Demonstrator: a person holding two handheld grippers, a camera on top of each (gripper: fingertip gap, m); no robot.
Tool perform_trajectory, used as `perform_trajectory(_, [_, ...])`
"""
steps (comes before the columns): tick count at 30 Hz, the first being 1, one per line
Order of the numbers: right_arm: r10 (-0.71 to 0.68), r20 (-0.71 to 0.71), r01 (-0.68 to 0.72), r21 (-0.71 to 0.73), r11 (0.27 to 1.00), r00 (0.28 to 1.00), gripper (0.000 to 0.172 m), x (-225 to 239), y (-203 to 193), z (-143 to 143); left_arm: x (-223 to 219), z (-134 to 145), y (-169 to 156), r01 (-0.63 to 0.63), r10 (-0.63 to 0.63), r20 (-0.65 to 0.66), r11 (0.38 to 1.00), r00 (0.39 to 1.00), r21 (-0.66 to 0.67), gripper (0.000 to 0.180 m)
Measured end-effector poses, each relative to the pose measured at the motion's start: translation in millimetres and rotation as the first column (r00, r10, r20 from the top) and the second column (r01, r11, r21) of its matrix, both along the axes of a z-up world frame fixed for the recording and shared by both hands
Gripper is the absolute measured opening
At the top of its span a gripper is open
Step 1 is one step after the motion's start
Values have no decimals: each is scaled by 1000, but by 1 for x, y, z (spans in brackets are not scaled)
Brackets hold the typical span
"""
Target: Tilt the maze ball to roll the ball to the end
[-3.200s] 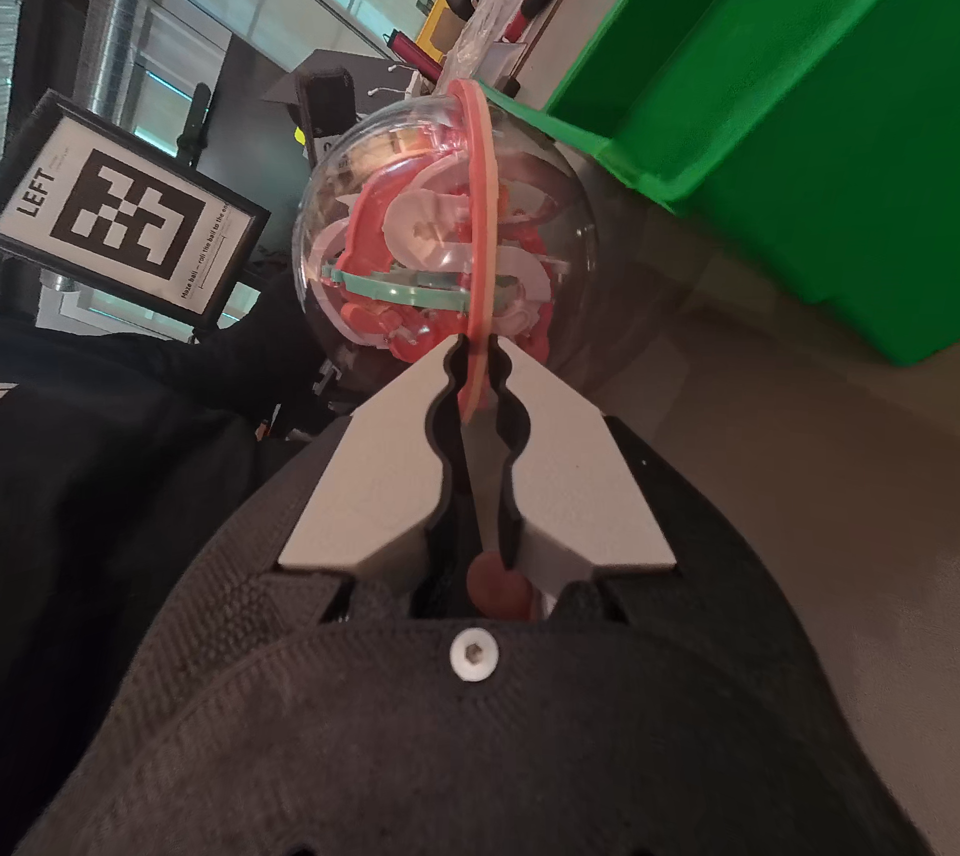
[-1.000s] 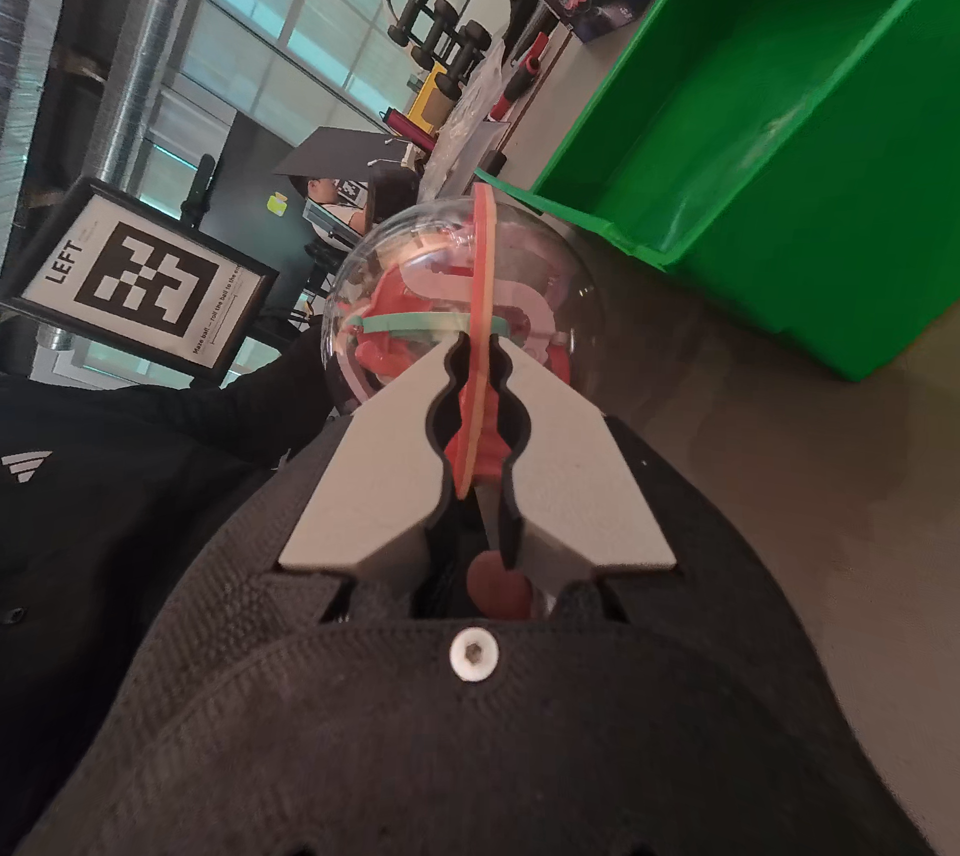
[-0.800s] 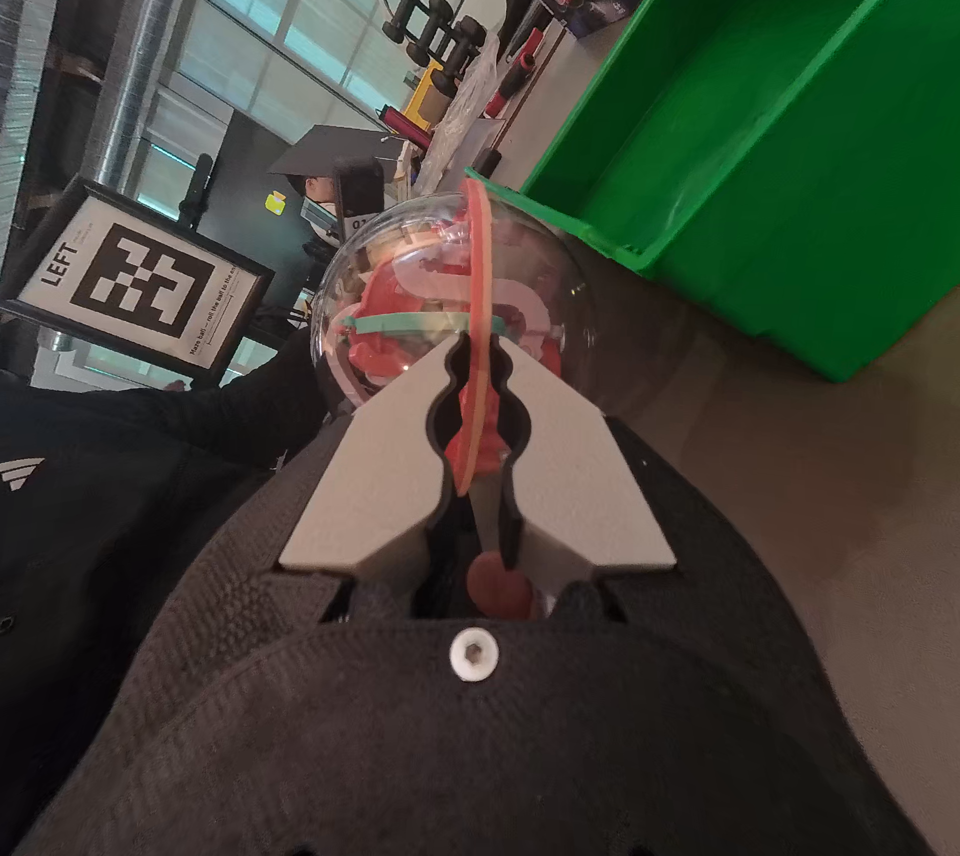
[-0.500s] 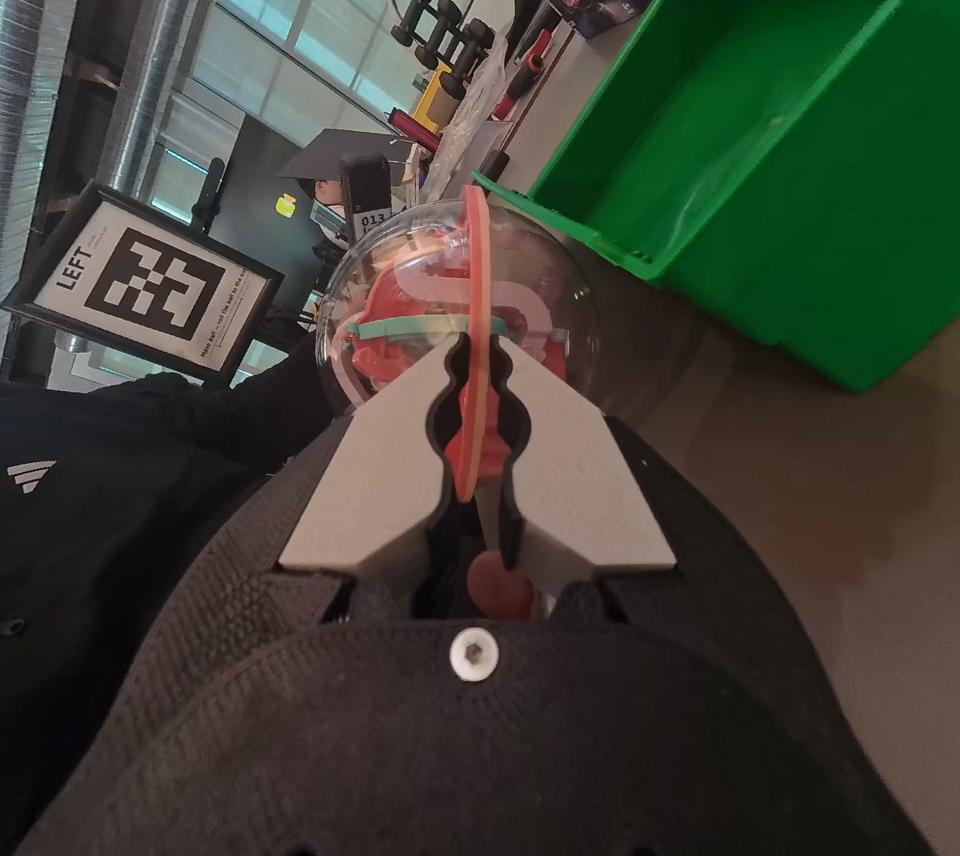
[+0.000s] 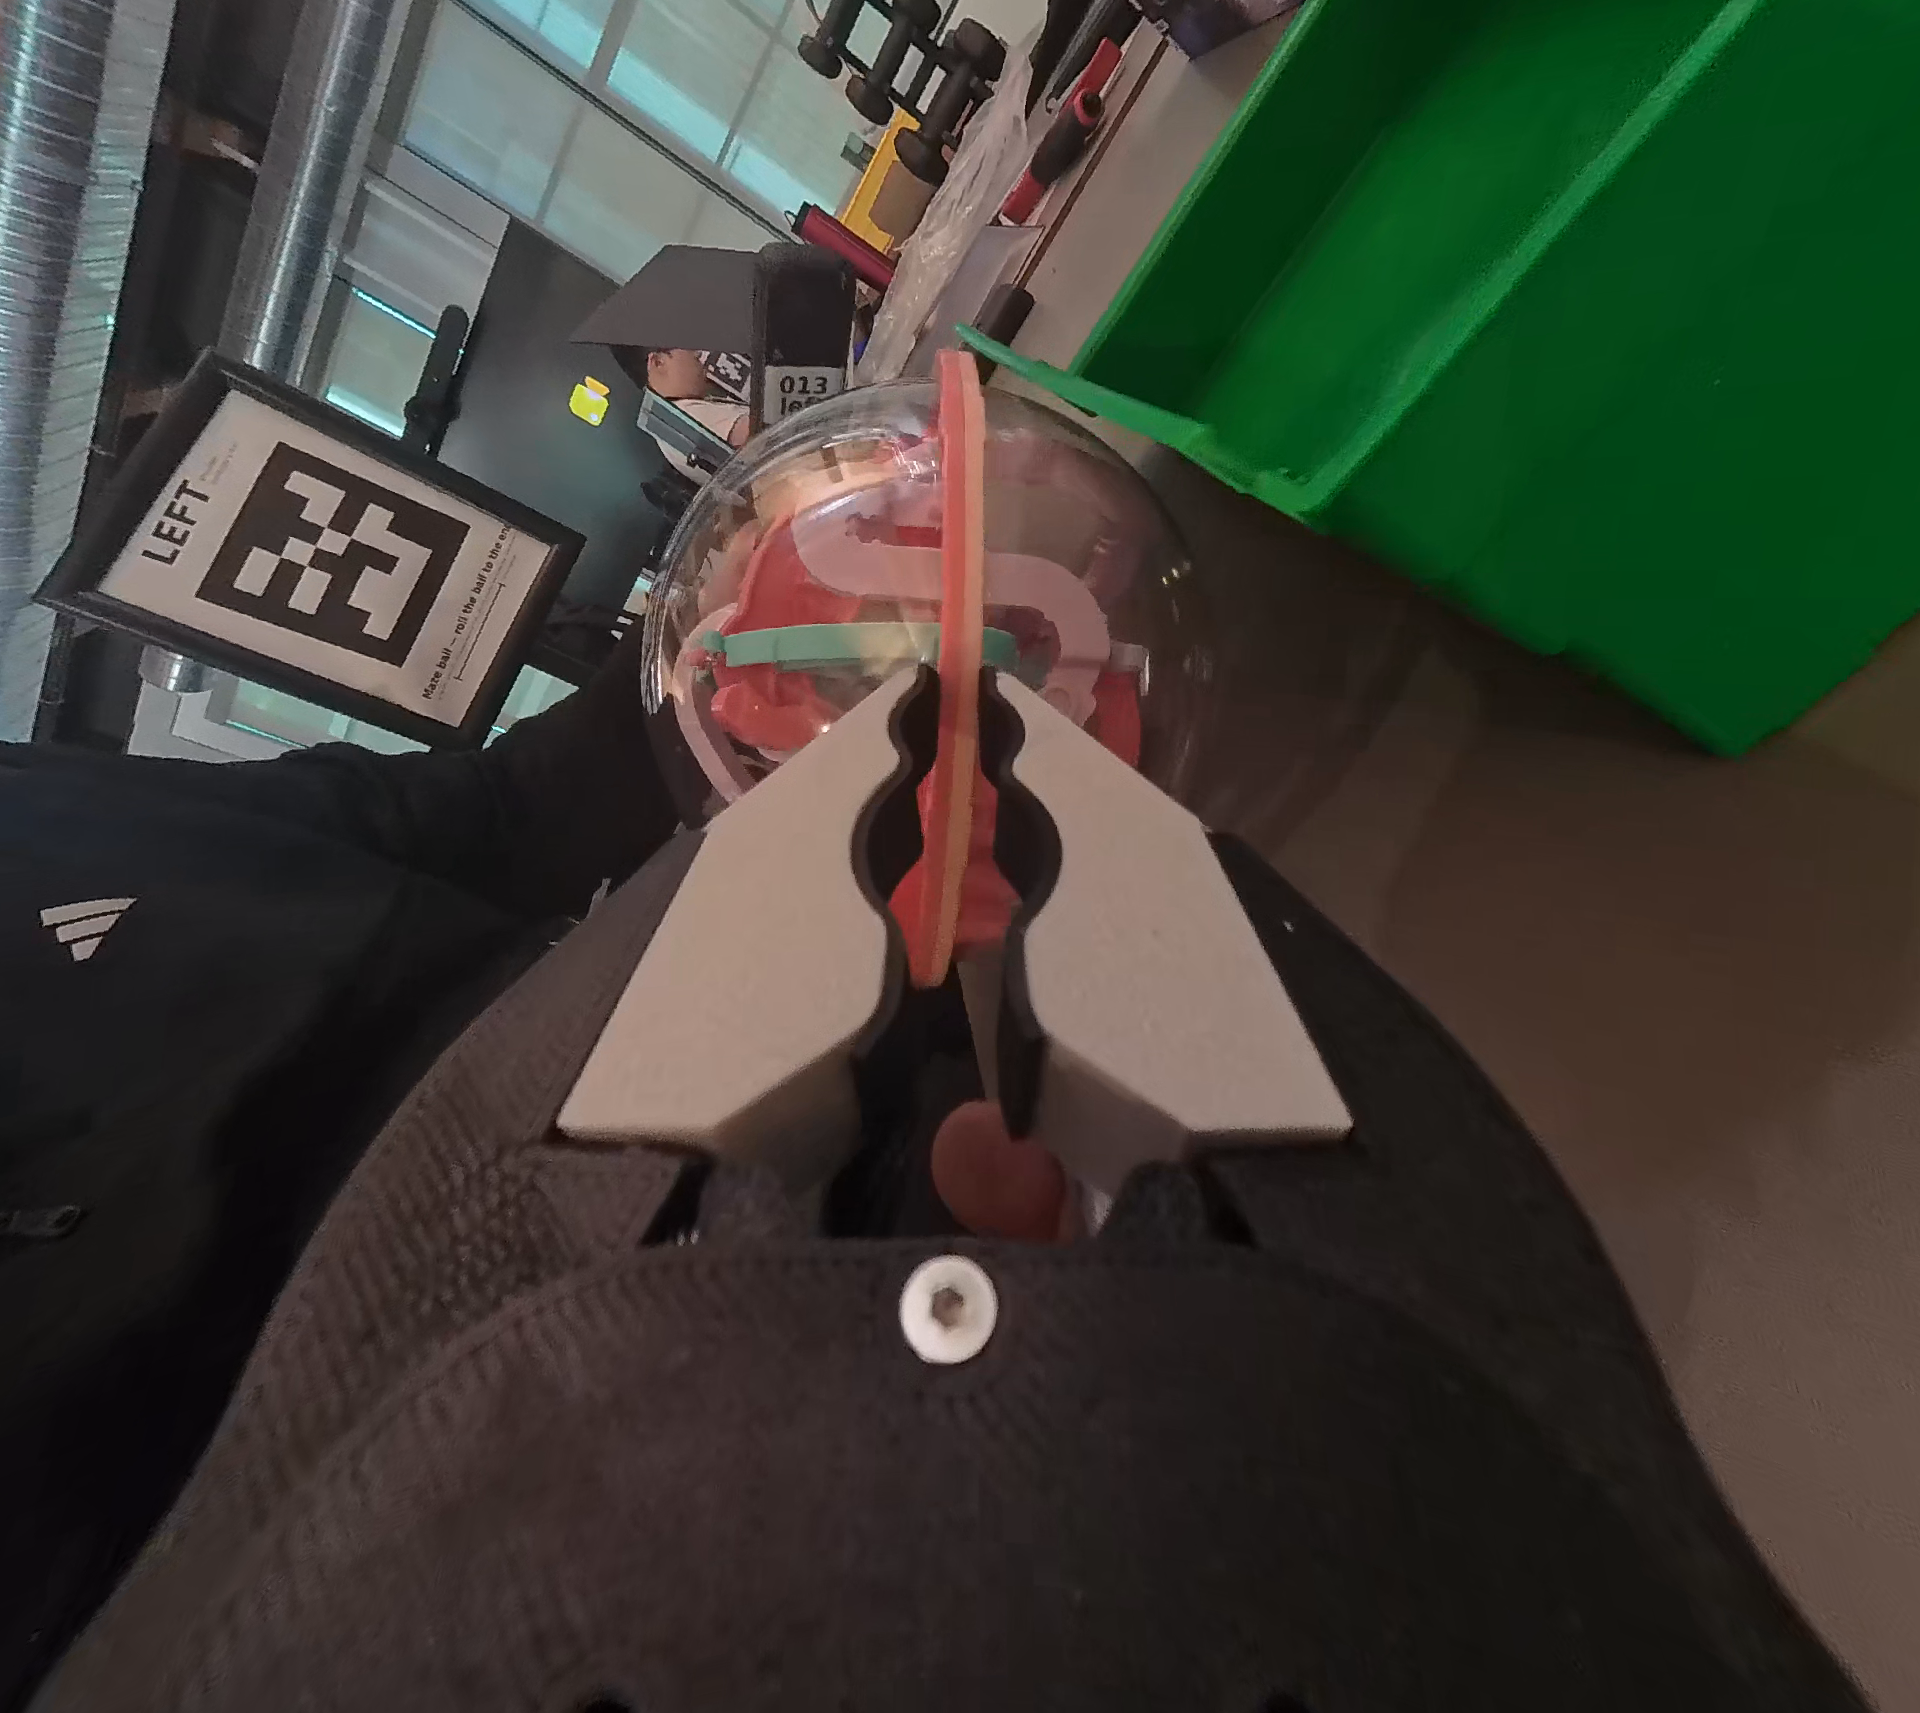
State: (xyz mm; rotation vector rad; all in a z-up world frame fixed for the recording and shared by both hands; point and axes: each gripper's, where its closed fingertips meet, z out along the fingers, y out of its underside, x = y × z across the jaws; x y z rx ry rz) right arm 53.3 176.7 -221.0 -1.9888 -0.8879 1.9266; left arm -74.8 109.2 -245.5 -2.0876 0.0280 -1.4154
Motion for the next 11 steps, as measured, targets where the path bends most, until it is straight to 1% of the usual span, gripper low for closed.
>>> perform_trajectory(2, [9,-1,-9,-9,1000,1000,6,2,-3,1,3,1,-6,35,-35,12,999,999,-27,6])
perform_trajectory(7, [39,4,-39,-34,999,999,5,8,-19,2,7,1,-18,69,-66,41,995,997,-74,6])
perform_trajectory(11, [32,-9,-32,-75,997,999,6,10,-19,-5,5,1,-9,43,-36,85,996,996,-82,6])
